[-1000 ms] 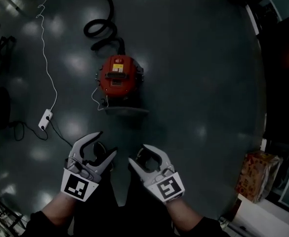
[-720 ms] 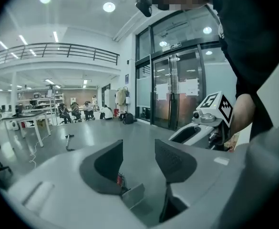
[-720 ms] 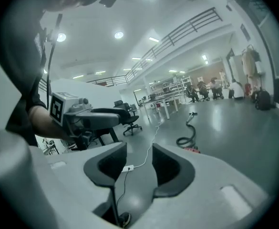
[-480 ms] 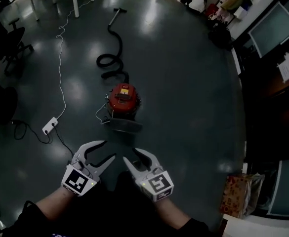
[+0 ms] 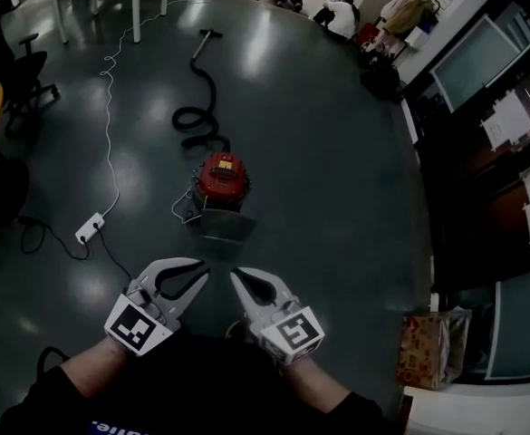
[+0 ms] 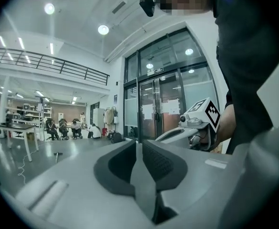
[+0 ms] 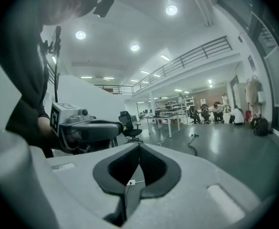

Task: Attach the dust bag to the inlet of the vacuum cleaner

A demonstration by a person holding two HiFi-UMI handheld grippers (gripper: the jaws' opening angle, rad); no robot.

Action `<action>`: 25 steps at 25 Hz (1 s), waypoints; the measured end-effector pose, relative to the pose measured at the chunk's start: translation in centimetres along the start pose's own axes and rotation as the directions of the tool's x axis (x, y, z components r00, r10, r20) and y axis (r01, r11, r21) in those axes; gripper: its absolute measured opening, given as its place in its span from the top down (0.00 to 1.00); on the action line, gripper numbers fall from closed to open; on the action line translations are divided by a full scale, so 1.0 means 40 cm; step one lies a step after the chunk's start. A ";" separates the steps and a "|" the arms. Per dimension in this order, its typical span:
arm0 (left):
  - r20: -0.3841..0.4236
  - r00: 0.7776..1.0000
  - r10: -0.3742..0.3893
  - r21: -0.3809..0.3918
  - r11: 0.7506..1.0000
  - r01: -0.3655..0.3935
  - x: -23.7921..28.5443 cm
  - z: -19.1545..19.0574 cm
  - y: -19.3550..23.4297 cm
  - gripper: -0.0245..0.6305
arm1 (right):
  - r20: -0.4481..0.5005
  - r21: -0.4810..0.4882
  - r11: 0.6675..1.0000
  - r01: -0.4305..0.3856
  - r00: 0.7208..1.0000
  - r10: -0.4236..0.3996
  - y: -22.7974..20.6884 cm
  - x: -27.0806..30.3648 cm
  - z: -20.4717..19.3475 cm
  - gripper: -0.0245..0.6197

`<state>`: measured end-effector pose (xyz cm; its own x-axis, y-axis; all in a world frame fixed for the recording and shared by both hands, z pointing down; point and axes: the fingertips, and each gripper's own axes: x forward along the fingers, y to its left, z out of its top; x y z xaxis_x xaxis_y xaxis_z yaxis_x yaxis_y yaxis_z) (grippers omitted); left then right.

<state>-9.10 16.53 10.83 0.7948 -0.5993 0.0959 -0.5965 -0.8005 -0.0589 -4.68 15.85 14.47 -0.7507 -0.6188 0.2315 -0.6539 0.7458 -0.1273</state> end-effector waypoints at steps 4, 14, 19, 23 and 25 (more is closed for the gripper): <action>0.008 1.000 0.016 0.016 1.000 -0.016 0.003 0.046 -0.050 0.96 | 0.017 -0.007 0.999 -0.049 0.999 0.049 0.021 -0.054 0.011 0.96; -0.038 0.999 0.020 -0.036 0.999 -0.022 0.088 0.037 -0.131 0.96 | 0.182 -0.123 0.990 -0.069 0.979 0.090 0.000 -0.140 0.121 0.96; -0.054 0.999 -0.009 -0.024 1.000 0.008 0.108 0.033 -0.171 0.96 | 0.183 -0.103 0.992 -0.067 0.979 0.085 -0.012 -0.167 0.114 0.96; -0.050 0.999 -0.011 -0.019 1.000 0.010 0.111 0.041 -0.172 0.96 | 0.183 -0.106 0.992 -0.073 0.979 0.091 -0.003 -0.171 0.116 0.96; -0.048 0.999 -0.012 -0.020 1.000 0.011 0.109 0.042 -0.169 0.96 | 0.179 -0.105 0.992 -0.068 0.980 0.087 -0.002 -0.170 0.114 0.96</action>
<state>-1.41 19.31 10.00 0.7953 -0.5888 0.1443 -0.5901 -0.8064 -0.0381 0.03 18.87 8.51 -0.8091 -0.5861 0.0431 -0.5875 0.8082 -0.0407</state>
